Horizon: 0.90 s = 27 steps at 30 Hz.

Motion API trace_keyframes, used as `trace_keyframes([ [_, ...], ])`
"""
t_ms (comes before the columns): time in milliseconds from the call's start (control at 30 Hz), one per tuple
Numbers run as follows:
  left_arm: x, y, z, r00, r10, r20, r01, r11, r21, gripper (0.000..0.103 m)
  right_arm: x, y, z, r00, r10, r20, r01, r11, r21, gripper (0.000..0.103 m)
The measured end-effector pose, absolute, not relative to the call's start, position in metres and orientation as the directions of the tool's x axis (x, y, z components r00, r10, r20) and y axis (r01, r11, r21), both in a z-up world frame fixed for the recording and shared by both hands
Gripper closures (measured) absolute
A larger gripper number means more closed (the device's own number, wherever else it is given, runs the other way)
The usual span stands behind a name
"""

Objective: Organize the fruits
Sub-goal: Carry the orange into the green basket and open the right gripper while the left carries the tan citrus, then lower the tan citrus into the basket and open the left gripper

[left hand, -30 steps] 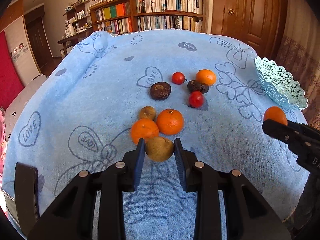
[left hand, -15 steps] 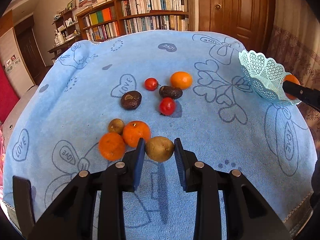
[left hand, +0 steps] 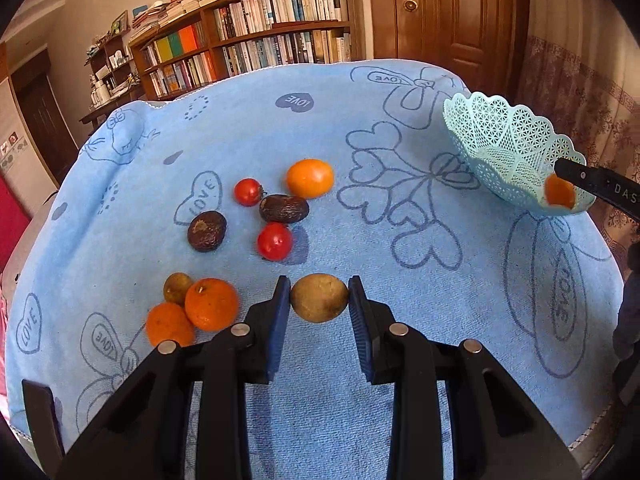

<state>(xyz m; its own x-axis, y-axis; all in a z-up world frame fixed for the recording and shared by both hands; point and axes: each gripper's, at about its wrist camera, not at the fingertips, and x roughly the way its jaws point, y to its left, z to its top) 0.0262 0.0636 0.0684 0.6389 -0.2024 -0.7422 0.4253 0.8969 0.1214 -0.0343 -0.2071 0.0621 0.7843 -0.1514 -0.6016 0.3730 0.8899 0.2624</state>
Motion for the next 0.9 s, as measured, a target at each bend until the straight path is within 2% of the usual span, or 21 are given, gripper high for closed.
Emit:
trace_keyframes([
  [500, 0.027, -0.001, 0.081, 0.645, -0.266, -0.716, 0.528, 0.832, 0.167, 0.073, -0.060, -0.205, 0.070, 0.823, -0.297, -0.485, 0.444, 0.868, 0.221, 0.064],
  [567, 0.029, -0.013, 0.083, 0.637, -0.283, -0.717, 0.547, 0.821, 0.162, 0.073, -0.064, -0.205, 0.071, 0.824, -0.320, -0.468, 0.458, 0.862, 0.216, 0.062],
  [633, 0.033, -0.026, 0.084, 0.622, -0.306, -0.721, 0.570, 0.808, 0.149, 0.073, -0.067, -0.206, 0.071, 0.823, -0.337, -0.457, 0.473, 0.852, 0.224, 0.051],
  [900, 0.042, -0.086, 0.087, 0.532, -0.409, -0.742, 0.666, 0.743, 0.068, 0.073, -0.077, -0.219, 0.065, 0.801, -0.383, -0.460, 0.530, 0.811, 0.249, 0.051],
])
